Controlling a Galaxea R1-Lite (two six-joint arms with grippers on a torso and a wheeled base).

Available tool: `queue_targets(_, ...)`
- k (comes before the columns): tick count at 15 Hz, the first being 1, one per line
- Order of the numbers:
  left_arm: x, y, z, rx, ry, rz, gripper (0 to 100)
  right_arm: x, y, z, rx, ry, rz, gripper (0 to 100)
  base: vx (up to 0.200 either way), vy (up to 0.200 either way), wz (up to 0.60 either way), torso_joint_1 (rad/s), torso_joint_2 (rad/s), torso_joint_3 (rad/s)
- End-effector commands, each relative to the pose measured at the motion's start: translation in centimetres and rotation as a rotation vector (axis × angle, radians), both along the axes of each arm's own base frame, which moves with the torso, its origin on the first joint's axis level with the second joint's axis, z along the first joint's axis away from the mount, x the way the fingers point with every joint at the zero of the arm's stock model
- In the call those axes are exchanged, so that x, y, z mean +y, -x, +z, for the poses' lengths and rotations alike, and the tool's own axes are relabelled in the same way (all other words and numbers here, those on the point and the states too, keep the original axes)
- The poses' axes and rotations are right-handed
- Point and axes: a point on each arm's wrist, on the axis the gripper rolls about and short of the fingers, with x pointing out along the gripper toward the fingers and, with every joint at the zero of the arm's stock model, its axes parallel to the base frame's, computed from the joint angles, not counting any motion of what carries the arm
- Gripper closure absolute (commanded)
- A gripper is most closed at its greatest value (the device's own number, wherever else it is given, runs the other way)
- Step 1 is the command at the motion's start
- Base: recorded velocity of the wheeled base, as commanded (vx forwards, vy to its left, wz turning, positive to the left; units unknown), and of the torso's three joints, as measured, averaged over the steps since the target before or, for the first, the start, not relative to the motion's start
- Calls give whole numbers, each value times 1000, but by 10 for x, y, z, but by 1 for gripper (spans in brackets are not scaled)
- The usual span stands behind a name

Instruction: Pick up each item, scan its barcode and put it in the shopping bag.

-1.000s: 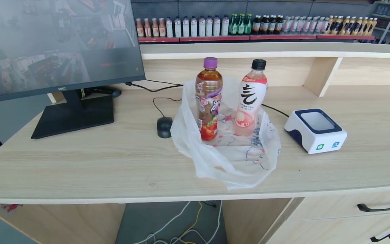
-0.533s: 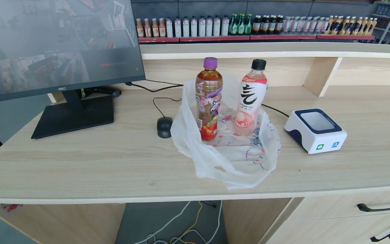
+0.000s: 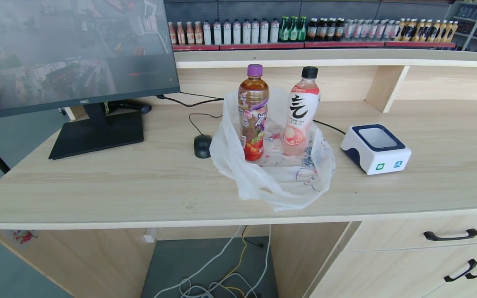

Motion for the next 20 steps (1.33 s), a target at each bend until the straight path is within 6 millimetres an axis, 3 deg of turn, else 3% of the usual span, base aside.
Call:
queue_targets(1, 0, 0, 0, -1, 1, 0, 0, 0, 0, 0, 1, 0, 1, 0, 0, 0, 0, 0, 0, 0)
queue_targets(3, 0, 0, 0, -1, 2, 0, 0, 0, 0, 0, 3, 1, 2, 0, 0, 0, 0, 0, 0, 0)
queue_targets(20, 0, 0, 0, -1, 8, 0, 0, 0, 0, 0, 3, 3, 2, 0, 0, -200, 0, 4, 3, 2)
